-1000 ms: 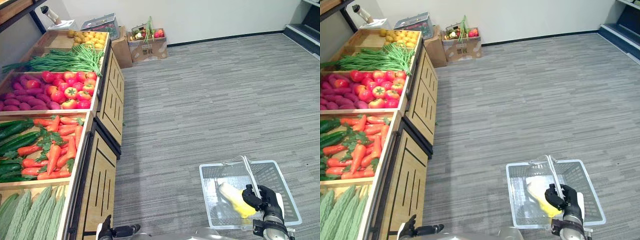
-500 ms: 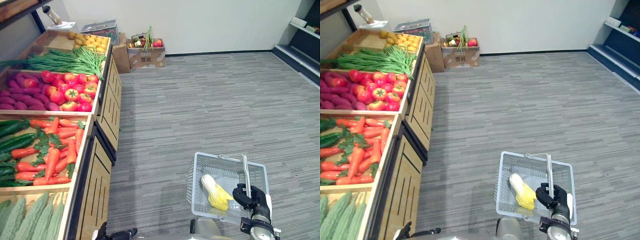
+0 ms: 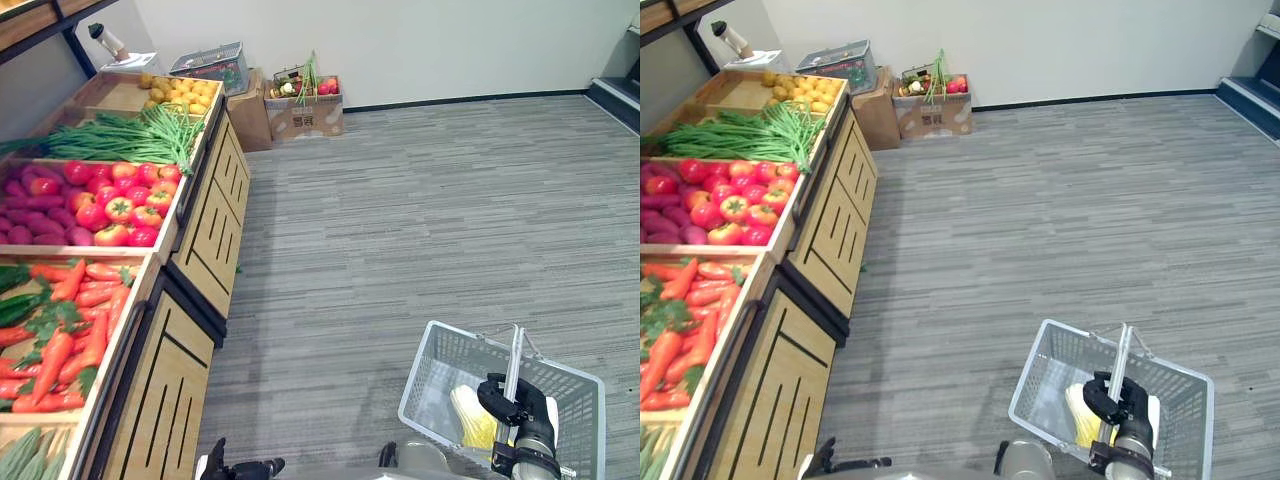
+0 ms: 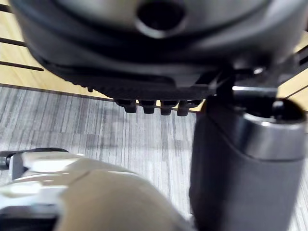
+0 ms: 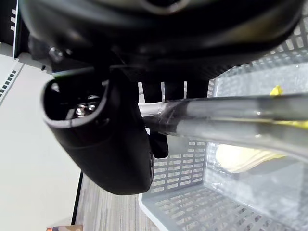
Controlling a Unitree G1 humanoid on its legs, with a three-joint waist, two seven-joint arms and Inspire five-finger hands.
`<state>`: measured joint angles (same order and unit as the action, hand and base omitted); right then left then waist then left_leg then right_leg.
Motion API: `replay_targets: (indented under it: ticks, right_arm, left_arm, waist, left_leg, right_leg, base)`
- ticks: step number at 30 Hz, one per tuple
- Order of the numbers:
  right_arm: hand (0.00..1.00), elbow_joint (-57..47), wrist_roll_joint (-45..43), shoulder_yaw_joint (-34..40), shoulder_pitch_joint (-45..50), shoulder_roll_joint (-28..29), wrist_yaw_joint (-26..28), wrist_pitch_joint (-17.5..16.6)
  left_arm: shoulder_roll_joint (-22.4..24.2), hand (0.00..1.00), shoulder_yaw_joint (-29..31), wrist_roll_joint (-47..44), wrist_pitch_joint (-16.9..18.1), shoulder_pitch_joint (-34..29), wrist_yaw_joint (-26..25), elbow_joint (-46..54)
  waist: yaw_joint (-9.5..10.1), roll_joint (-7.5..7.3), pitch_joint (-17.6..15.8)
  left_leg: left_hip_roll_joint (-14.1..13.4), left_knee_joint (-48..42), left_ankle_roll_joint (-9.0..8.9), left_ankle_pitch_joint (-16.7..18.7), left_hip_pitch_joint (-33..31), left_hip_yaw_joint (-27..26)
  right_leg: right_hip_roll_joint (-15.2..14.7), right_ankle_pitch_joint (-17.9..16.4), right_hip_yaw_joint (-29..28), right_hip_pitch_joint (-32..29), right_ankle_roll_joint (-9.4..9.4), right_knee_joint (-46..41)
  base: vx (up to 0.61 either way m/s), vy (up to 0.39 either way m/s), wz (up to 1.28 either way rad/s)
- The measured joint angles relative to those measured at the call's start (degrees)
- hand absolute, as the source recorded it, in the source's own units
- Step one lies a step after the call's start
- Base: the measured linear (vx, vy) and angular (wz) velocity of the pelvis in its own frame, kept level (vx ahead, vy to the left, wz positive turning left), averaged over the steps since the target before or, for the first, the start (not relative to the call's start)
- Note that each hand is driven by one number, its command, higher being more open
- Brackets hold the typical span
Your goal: Pick vegetable in the basket
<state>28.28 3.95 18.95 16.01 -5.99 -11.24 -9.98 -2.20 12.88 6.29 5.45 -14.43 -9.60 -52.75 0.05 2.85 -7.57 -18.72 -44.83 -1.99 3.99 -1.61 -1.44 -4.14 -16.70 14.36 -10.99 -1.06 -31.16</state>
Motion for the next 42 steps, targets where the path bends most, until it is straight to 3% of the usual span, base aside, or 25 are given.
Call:
replay_targets:
  ticks: [2, 3, 6, 7, 8, 10, 11, 13, 15, 17, 18, 21, 23, 24, 25, 26, 27, 28, 29, 31, 35, 37, 38, 39, 42]
  right_arm:
    - [0.0, -0.2, 0.0, -0.4, 0.1, 0.0, -0.2, 0.3]
    - [0.0, -0.2, 0.0, -0.5, 0.1, -0.1, -0.2, 0.5]
    - [0.0, -0.2, 0.0, -0.3, -0.7, -0.2, -0.2, 0.5]
    - [0.0, -0.2, -0.1, -0.2, -0.8, -0.3, -0.2, 0.5]
    - [0.0, -0.2, -0.1, 0.2, -0.6, -0.4, -0.2, 0.5]
    - [0.0, -0.2, -0.1, 0.2, 0.2, -0.7, -0.3, 0.5]
    - [0.0, 0.0, -0.1, 0.0, 0.7, 1.0, -0.4, 0.6]
    - [0.0, -0.1, -0.1, 0.0, 0.7, 1.7, -0.6, 0.2]
    - [0.0, -0.1, 0.0, -0.2, 0.2, 1.8, -0.5, 0.2]
    - [0.0, 0.0, 0.2, 0.0, 0.2, 0.2, -0.5, -0.1]
    - [0.0, 1.3, 0.5, -0.2, -0.5, 0.2, 0.0, -0.1]
    - [0.0, 2.0, 0.7, -1.2, -1.9, 0.5, 0.8, -0.7]
    - [0.0, 4.8, 1.2, -0.9, -1.9, 0.4, 0.7, -1.7]
    - [0.0, 6.7, 1.8, -0.6, -1.9, 0.3, 0.6, -1.7]
    - [0.0, 9.3, 2.5, -0.1, -2.0, 0.3, 0.4, -1.7]
    - [0.0, 11.4, 2.6, 0.1, -1.6, 0.2, 0.0, -1.7]
    - [0.0, 11.9, 2.5, 0.0, -1.7, 0.4, -0.1, -1.7]
    - [0.0, 11.8, 2.0, 0.2, -2.0, 0.7, -0.6, -1.7]
    - [0.0, 11.6, 0.4, 0.6, -2.3, 0.9, -2.2, -1.7]
    - [0.0, 10.5, 0.4, 1.6, -1.9, 1.3, -3.3, -1.7]
    - [0.0, 8.4, 0.3, 1.9, -0.8, 1.7, -4.7, -3.8]
    - [0.0, 8.5, -0.3, 1.8, -0.8, 2.2, -4.7, -5.0]
    - [0.0, 8.5, -0.6, 1.8, -0.7, 2.2, -4.7, -5.0]
    - [0.0, 8.6, -1.0, 2.1, -0.3, 2.1, -4.3, -5.0]
    - [0.0, 8.6, -2.7, 4.6, -1.9, 1.2, -3.5, -4.4]
  left_arm:
    - [-0.2, 1.0, -0.6, -0.4, 1.1, -0.1, 0.0, 2.2]
    - [-0.4, 1.0, -0.8, -0.8, 1.4, 0.0, 0.0, 2.6]
    - [-0.6, 1.0, -0.7, -1.6, 1.5, 0.1, -0.5, 3.3]
    - [-0.6, 1.0, -0.7, -1.7, 1.5, 0.1, -0.9, 3.6]
    - [-0.5, 1.0, -0.8, -1.7, 1.5, 0.0, -1.7, 3.8]
    - [-0.3, 1.0, -1.4, -1.7, 1.5, 0.0, -2.1, 4.0]
    - [-1.4, 1.0, -1.3, -1.7, 1.5, 0.2, -1.9, 4.2]
    - [-1.8, 1.0, -1.4, -1.3, 1.6, 1.0, -1.9, 4.5]
    - [-1.0, 1.0, 0.6, -1.6, 2.0, 1.2, -1.8, 5.1]
    - [0.8, 1.0, 0.4, -1.3, 2.0, 0.0, -1.8, 5.2]
    - [0.8, 1.0, 0.8, -1.3, 2.0, 0.0, -1.5, 4.8]
    - [0.3, 1.0, 0.6, -1.5, 2.0, 0.1, -1.6, 4.0]
    - [-1.5, 1.0, -1.5, -1.8, 2.0, 0.2, -1.7, 2.8]
    - [-2.3, 1.0, -2.8, -1.8, 2.0, 0.4, -1.7, 2.0]
    - [-3.8, 1.0, -4.1, -2.1, 1.8, 0.9, -1.6, 1.0]
    - [-4.5, 1.0, -5.6, -2.3, 1.4, 1.0, -1.3, -0.3]
    - [-4.8, 1.0, -5.9, -2.3, 1.2, 1.0, -1.2, -1.0]
    - [-4.9, 1.0, -5.9, -2.4, 1.0, 1.2, -1.1, -1.4]
    - [-4.8, 1.0, -5.8, -3.0, 0.4, 1.4, -1.2, -1.6]
    - [-4.1, 1.0, -4.5, -4.7, 0.2, 1.3, -1.3, -1.5]
    - [-2.8, 1.0, -2.0, -4.6, 0.8, 1.8, -1.8, -1.4]
    - [-2.5, 1.0, 0.0, -4.5, 0.8, 1.8, -1.7, -1.4]
    - [-2.6, 1.0, 0.1, -4.5, 0.8, 1.7, -1.6, -1.4]
    - [-2.9, 1.0, 0.6, -4.5, 0.7, 1.4, -1.6, -1.6]
    - [-0.3, 1.0, 2.2, -4.5, 0.6, 1.4, -1.8, -2.6]
  waist:
    - [0.95, -0.33, -0.1]
    - [1.3, -0.81, -0.2]
    - [2.18, -1.94, -0.5]
    - [2.36, -2.04, -0.6]
    - [2.56, -2.17, -0.8]
    - [2.65, -1.51, -0.7]
    - [2.56, -2.95, -0.4]
    - [2.39, -3.83, -1.2]
    - [2.9, -3.75, -2.6]
    - [2.77, -0.61, -1.5]
    - [3.02, -1.39, -1.6]
    - [3.17, -2.24, -1.0]
    - [2.37, -3.5, -0.3]
    - [2.18, -4.24, 0.1]
    - [1.58, -5.18, 0.6]
    - [0.04, -5.48, 0.8]
    - [-0.74, -5.32, 0.8]
    - [-0.77, -5.4, 0.7]
    - [-0.99, -5.08, 0.7]
    - [-0.79, -4.77, 0.4]
    - [-0.09, -2.54, -0.6]
    - [0.5, -3.49, -0.4]
    - [0.84, -4.05, -0.1]
    - [1.74, -5.23, 0.5]
    - [3.28, -2.12, 1.7]
  left_leg:
    - [0.9, -11.6, -1.75, 5.1, -6.9, 2.5]
    - [2.4, -11.4, -1.66, 7.6, -8.2, 2.2]
    - [6.9, 4.7, -1.04, 11.4, -9.6, -3.3]
    - [7.6, 8.5, -0.95, 11.3, -9.7, -4.4]
    - [9.4, 17.9, -0.29, 7.5, -10.0, -7.0]
    - [10.4, 23.5, 0.31, -2.1, -11.2, -9.2]
    - [11.7, 23.6, 0.24, -2.2, -11.0, -11.2]
    - [12.0, 21.2, 0.79, -2.0, -12.4, -14.3]
    - [10.6, 13.5, 0.68, 0.7, -16.1, -17.5]
    - [9.7, 19.9, 4.28, -1.0, -15.1, -18.4]
    - [10.6, 19.3, 4.41, 0.5, -13.6, -19.7]
    - [12.4, 19.8, 4.49, 3.9, -12.8, -21.7]
    - [15.3, 22.2, 5.43, 4.7, -10.9, -21.4]
    - [16.9, 23.8, 5.64, 4.9, -9.8, -20.9]
    - [19.0, 26.0, 5.97, 4.9, -8.0, -19.2]
    - [20.8, 28.8, 6.91, 4.6, -5.2, -15.8]
    - [21.6, 29.6, 7.75, 4.7, -3.6, -13.8]
    - [21.8, 29.6, 8.17, 5.1, -3.0, -12.6]
    - [21.9, 29.4, 8.66, 5.8, -1.7, -9.2]
    - [21.6, 29.3, 8.66, 5.9, 1.0, -4.7]
    - [17.8, 26.4, 5.97, 9.7, 3.1, 6.0]
    - [17.1, 22.8, 3.03, 14.0, 2.3, 12.8]
    - [17.3, 21.6, 2.11, 15.4, 2.2, 14.2]
    - [17.7, 19.2, 0.58, 17.9, 2.1, 16.7]
    - [12.7, 20.8, -2.52, 18.1, 2.2, 17.8]
  right_leg:
    - [1.5, -1.2, -0.1, 4.0, -1.74, 1.8]
    - [1.5, -1.1, -0.2, 6.0, -1.74, 2.9]
    - [0.7, -1.2, -1.6, 11.1, -1.63, 6.0]
    - [0.4, -1.2, -1.7, 11.8, -1.57, 6.4]
    - [-0.4, -1.8, -1.7, 13.7, -0.4, 7.0]
    - [-0.3, -3.1, -1.4, 15.5, 1.84, 7.2]
    - [-2.2, -3.5, -1.3, 16.8, 2.64, 8.3]
    - [-2.9, -2.8, -1.2, 18.8, 3.96, 12.4]
    - [-2.7, -0.8, -1.5, 22.3, 5.73, 16.2]
    - [-1.6, -0.9, -1.9, 24.2, 6.16, 16.1]
    - [-3.0, -1.0, -3.1, 25.0, 6.85, 15.8]
    - [-5.4, -0.2, -6.8, 23.0, 8.12, 12.3]
    - [-7.5, 0.8, -8.1, 18.9, 9.88, 2.3]
    - [-8.6, 3.5, -9.7, 14.7, 12.55, -6.4]
    - [-9.4, 11.6, -12.4, 9.0, 14.26, -17.4]
    - [-9.3, 24.7, -13.1, 5.6, 13.33, -25.1]
    - [-8.9, 25.9, -13.8, 3.2, 13.21, -29.9]
    - [-8.5, 22.3, -14.5, 1.1, 12.15, -32.8]
    - [-6.9, 13.7, -14.1, -3.2, 9.88, -34.4]
    - [-5.6, 8.2, -12.9, -4.9, 9.04, -28.6]
    - [-0.2, 6.2, -14.2, -3.8, 7.67, -1.9]
    - [1.7, 7.5, -21.2, -1.9, 8.77, 11.9]
    - [1.6, 8.1, -21.9, -1.6, 8.71, 12.7]
    - [1.1, 12.2, -22.1, -1.2, 8.44, 12.2]
    - [3.4, 10.0, -15.1, -0.9, 5.14, 9.0]
  base:
    - [0.37, -0.177, -0.22]
    - [0.32, -0.059, -0.24]
    - [0.34, 0.016, -0.36]
    - [0.42, 0.104, -0.23]
    - [0.34, 0.117, -0.07]
    - [0.31, 0.137, 0.15]
    - [0.28, 0.112, 0.36]
    - [0.32, 0.11, 0.44]
    - [0.24, 0.157, 0.32]
    - [0.22, 0.196, 0.14]
    - [0.21, 0.199, -0.19]
    - [0.24, 0.192, -0.19]
    - [0.23, 0.184, 0.2]
    - [0.21, 0.148, 0.51]
    - [0.35, 0.191, 0.95]
    - [0.41, 0.136, 1.17]
    - [0.37, 0.077, 1.05]
    - [0.45, 0.047, 1.08]
    - [0.37, 0.019, 0.98]
    - [0.3, -0.015, 1.24]
    - [0.36, -0.163, 1.46]
    - [0.25, -0.319, 1.46]
    - [0.27, -0.429, 1.29]
    - [0.3, -0.488, 1.18]
    - [0.36, -0.535, 0.99]
